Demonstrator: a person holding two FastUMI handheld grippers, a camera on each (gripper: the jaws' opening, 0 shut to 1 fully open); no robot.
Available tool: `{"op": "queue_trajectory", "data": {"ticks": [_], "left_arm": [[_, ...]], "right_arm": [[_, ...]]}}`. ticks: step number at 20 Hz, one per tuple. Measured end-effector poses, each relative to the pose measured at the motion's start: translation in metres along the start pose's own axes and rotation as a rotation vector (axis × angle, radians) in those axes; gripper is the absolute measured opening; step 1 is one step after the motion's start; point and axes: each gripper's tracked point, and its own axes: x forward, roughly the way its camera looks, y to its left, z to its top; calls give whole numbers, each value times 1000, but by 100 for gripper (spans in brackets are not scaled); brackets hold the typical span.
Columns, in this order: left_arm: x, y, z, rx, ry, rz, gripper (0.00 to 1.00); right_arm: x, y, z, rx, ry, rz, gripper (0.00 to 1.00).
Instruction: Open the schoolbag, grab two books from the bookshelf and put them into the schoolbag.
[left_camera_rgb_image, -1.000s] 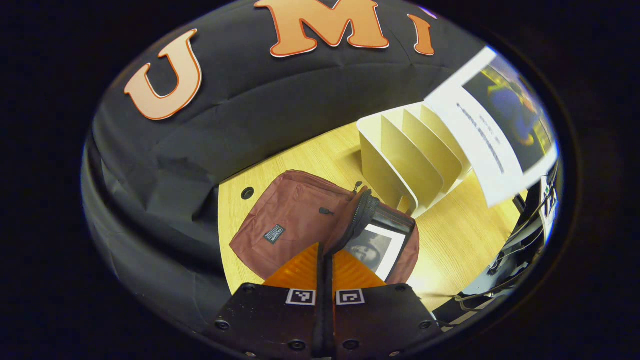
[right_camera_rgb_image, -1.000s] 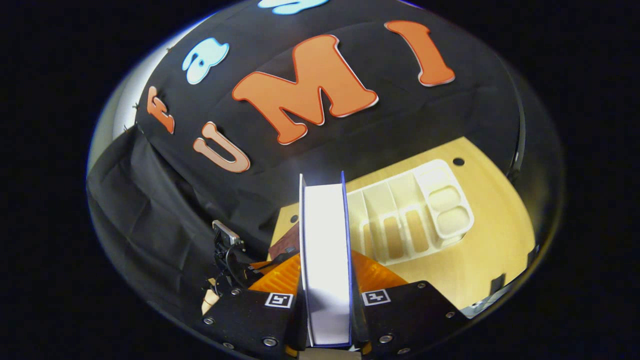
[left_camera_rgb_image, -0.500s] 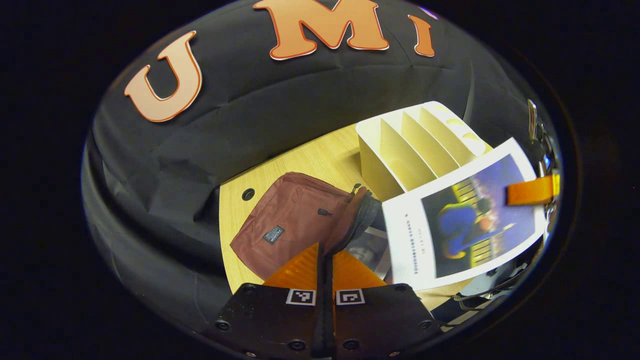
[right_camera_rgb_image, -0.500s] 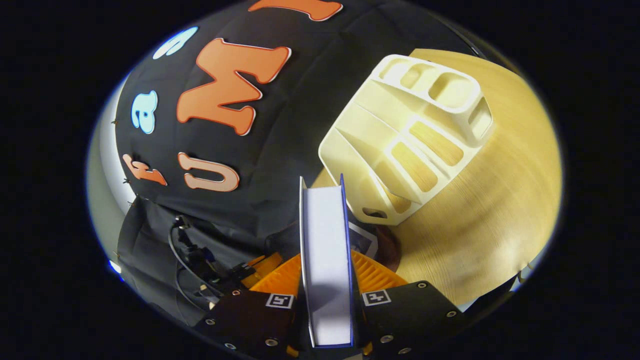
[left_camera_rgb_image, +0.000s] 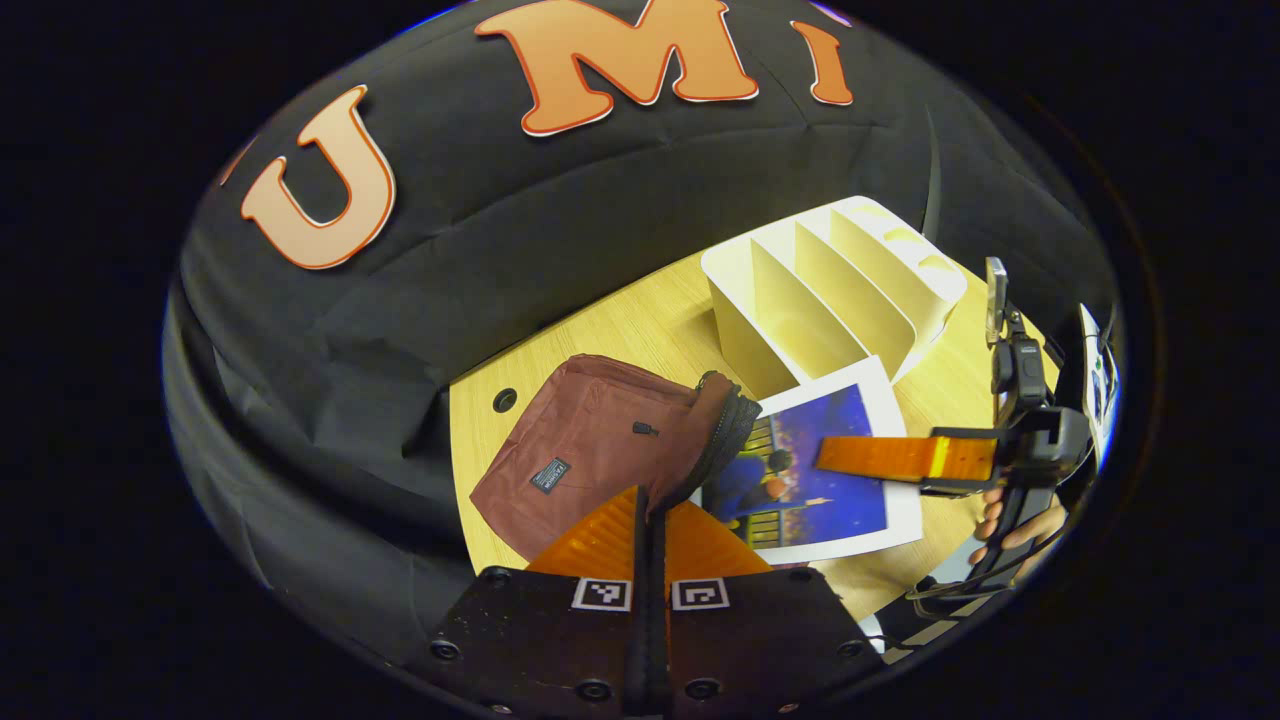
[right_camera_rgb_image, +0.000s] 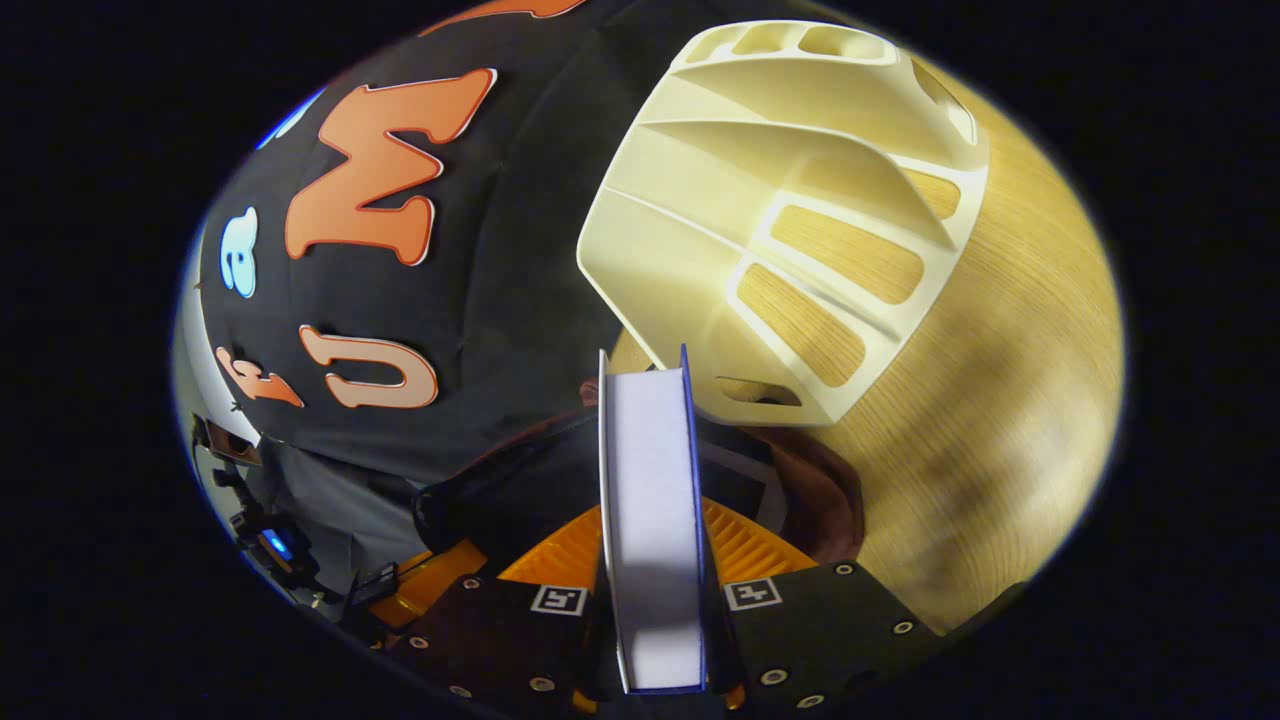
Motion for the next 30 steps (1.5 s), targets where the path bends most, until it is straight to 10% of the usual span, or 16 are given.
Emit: {"op": "queue_trajectory", "data": {"ticks": [11,12,19,30], "left_arm": [[-7,-5,7,42,-37,-4,1],[-6,-5,9,45,-36,-7,1],[2,-1,-3,32,-17,-21,1],[-2,-19,-18,10,-16,-58,1]], "right_arm": [[72,22,-18,60,-51,-56,36],[75,22,-21,51,-47,-69,24],[72,-19,-64,-36,123,-278,88],[-16,-55,-32,-161,198,-310,98]]}}
